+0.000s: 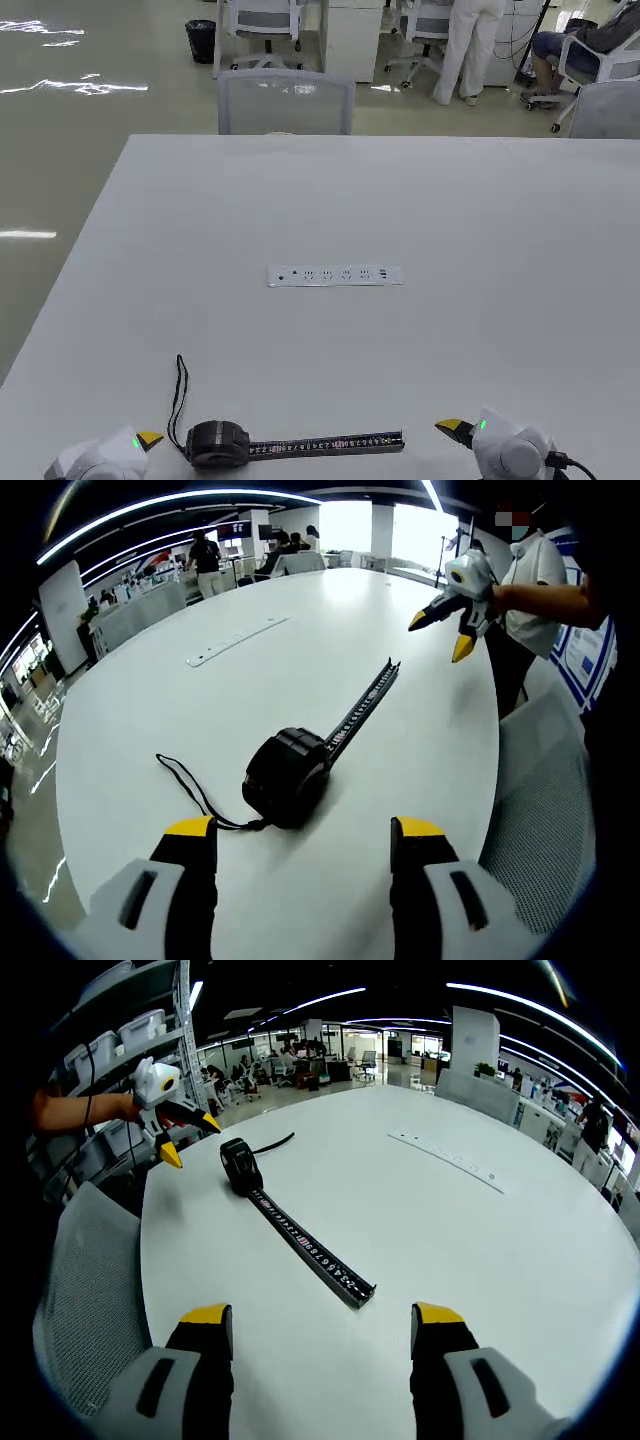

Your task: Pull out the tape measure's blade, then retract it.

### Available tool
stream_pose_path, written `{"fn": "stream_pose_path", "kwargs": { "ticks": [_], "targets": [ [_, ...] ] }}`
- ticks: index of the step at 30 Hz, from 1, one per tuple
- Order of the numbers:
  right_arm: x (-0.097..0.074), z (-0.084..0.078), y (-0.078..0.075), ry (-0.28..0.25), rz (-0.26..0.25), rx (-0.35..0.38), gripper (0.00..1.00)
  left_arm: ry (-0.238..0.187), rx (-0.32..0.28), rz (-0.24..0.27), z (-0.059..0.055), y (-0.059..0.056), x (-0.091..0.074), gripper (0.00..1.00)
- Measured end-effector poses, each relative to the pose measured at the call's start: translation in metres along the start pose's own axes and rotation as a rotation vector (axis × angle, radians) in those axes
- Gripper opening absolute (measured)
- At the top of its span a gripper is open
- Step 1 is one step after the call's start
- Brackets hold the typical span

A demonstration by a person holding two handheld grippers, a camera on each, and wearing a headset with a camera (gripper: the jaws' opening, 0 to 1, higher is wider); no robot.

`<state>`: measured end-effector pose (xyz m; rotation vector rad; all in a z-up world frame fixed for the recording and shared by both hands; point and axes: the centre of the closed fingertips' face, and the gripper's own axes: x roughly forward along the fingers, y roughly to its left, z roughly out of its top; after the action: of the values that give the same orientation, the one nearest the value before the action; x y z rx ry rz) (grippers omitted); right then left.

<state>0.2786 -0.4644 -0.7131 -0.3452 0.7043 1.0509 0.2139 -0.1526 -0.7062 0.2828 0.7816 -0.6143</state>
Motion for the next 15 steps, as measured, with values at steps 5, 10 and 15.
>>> {"fn": "stream_pose_path", "kwargs": {
  "ticks": [5,10,15],
  "targets": [
    [-0.004,0.002,0.008,-0.015,-0.033,0.028,0.8,-0.037,-0.023,0.027,0.007,-0.005,-0.008,0.74],
    [-0.01,0.007,0.015,-0.04,-0.066,0.05,0.83,-0.086,-0.077,0.07,0.015,-0.006,-0.017,0.79],
    [-0.016,0.014,0.024,-0.064,-0.086,0.055,0.84,-0.097,-0.093,0.098,0.012,-0.01,-0.023,0.81]
  ]
}}
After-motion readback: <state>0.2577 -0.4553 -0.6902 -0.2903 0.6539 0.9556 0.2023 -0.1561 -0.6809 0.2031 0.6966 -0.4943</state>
